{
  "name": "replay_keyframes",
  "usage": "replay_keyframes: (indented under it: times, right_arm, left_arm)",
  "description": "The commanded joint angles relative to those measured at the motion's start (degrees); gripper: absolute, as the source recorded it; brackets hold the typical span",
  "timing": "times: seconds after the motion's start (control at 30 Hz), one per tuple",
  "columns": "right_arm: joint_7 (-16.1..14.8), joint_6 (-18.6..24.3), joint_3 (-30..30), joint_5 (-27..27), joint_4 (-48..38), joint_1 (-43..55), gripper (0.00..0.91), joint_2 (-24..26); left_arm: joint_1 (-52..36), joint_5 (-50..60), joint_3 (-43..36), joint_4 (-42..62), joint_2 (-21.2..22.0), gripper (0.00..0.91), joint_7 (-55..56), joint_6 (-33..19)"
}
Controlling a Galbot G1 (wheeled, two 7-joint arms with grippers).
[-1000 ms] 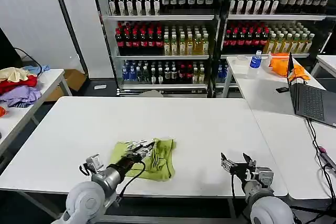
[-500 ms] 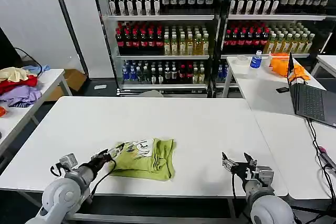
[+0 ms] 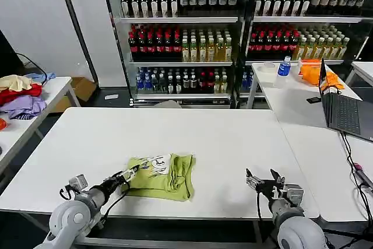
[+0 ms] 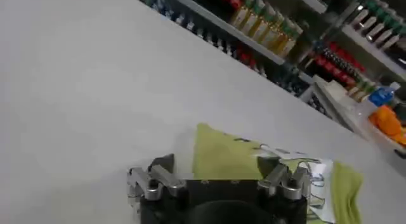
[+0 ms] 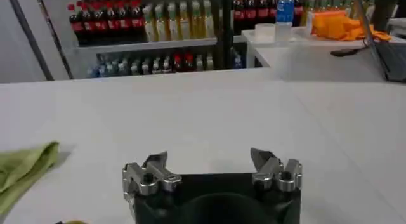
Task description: Fold and organize the clothes.
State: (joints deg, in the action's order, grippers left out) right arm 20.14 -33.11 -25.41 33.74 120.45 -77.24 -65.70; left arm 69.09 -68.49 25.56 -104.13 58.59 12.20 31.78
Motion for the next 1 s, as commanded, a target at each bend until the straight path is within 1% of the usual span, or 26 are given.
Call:
replay_keyframes:
  times: [0.03, 0.07, 0.1, 0.13, 0.17, 0.23, 0.27, 0.5, 0.6, 0.77, 0.9, 1.0]
  right_arm:
    - [0.07, -0.02, -0.21, 0.01, 0.05, -0.09, 0.907, -0.01]
    - [0.1, -0.03, -0.25, 0.01, 0.09, -0.13, 0.907, -0.03]
    - [0.11, -0.03, -0.27, 0.0, 0.15, -0.16, 0.907, -0.09]
    - [0.13, -0.04, -0.26, 0.0, 0.18, -0.17, 0.907, -0.1]
    - [0.14, -0.03, -0.27, 0.0, 0.25, -0.18, 0.907, -0.12]
    - [0.15, -0.04, -0.29, 0.01, 0.27, -0.17, 0.907, -0.13]
    - [0.19, -0.04, -0.31, 0.0, 0.24, -0.12, 0.907, -0.14]
    - [0.26, -0.04, -0.24, 0.0, 0.27, 0.02, 0.907, -0.25]
    - [0.31, -0.04, -0.21, 0.04, 0.31, 0.13, 0.907, -0.26]
    - [0.35, -0.04, -0.28, 0.08, 0.52, 0.03, 0.907, -0.14]
    - [0.39, -0.04, -0.56, 0.23, 0.85, -0.09, 0.907, 0.08]
    - [0.46, -0.04, -0.74, 0.5, 1.31, -0.24, 0.907, 0.39]
  left_arm:
    - [-0.65, -3.57, -0.52, 1.88, 1.24, 0.675, -2.61, 0.59]
    - [-0.8, -3.73, -0.52, 2.16, 1.34, 0.302, -2.57, 0.19]
    - [-0.96, -4.17, -0.45, 2.58, 1.38, 0.151, -2.55, -0.15]
    - [-1.04, -4.47, -0.41, 2.84, 1.37, 0.071, -2.54, -0.43]
    - [-1.03, -4.92, -0.25, 2.98, 1.34, 0.03, -2.55, -0.6]
    - [-0.87, -5.9, 0.02, 3.11, 1.29, 0.02, -2.61, -0.7]
    - [-0.77, -6.22, 0.16, 3.1, 1.3, 0.03, -2.73, -0.75]
    - [-0.1, -8.63, 1.24, 2.25, 2.19, 0.02, -3.13, -0.96]
    - [-0.02, -8.86, 1.79, 1.72, 2.6, 0.03, -3.13, -1.16]
    - [-0.26, -10.32, 3.99, -0.21, 2.85, 0.02, -2.81, -1.72]
    - [-0.37, -12.19, 7.7, -1.54, 1.67, 0.03, -2.16, -1.52]
    - [-1.72, -11.42, 12.81, -1.26, -1.06, 0.03, -1.52, -1.04]
